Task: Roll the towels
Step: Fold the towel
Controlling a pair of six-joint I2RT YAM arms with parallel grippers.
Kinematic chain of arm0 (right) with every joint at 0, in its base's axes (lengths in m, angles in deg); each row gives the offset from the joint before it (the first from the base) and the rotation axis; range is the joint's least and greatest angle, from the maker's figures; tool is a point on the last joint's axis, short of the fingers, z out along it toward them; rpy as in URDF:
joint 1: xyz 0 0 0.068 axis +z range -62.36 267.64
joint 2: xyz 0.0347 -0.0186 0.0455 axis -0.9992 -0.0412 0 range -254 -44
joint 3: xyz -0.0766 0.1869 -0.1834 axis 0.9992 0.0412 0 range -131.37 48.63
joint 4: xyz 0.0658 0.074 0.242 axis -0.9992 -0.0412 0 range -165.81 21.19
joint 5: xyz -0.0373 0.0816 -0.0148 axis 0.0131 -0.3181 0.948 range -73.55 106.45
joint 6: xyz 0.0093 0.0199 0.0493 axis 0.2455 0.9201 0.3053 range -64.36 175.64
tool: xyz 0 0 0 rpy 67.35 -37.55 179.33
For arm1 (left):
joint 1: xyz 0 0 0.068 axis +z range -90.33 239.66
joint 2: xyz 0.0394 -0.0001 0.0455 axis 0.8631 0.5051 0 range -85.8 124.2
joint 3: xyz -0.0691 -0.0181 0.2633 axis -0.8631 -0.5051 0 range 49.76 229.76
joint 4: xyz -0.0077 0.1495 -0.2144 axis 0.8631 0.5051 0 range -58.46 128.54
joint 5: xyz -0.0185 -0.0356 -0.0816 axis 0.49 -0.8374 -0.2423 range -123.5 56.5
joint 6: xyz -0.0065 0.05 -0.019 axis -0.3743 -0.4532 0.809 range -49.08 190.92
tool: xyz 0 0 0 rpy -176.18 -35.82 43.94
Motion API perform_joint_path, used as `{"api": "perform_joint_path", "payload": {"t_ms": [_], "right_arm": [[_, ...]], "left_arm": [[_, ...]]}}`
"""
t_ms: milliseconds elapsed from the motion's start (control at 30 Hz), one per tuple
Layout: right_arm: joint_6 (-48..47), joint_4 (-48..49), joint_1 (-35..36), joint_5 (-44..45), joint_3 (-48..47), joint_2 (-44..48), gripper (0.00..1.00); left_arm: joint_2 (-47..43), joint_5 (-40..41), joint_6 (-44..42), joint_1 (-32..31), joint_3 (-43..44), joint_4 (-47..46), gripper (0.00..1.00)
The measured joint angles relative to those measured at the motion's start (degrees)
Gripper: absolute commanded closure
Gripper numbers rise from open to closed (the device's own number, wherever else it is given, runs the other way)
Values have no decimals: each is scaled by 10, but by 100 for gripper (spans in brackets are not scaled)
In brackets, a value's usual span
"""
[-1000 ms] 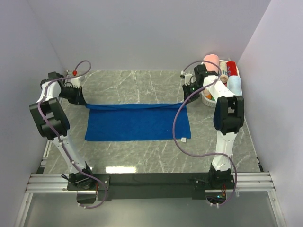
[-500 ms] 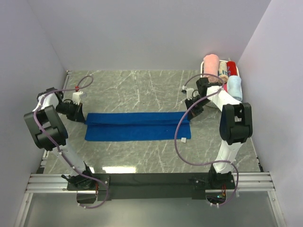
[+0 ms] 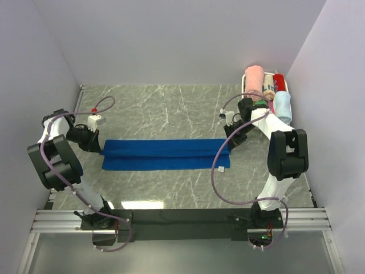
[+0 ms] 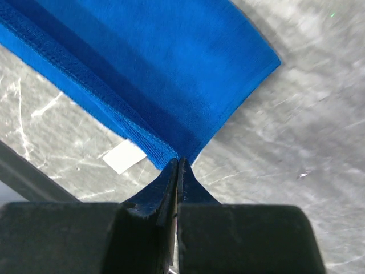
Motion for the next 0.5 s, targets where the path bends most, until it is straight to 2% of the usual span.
{"api": "perform_joint_path", "payload": {"t_ms": [500], "right_arm": [[0,18,25,9,51,-25,100]], "left_arm": [[12,45,0,5,-76,-40,99]]}}
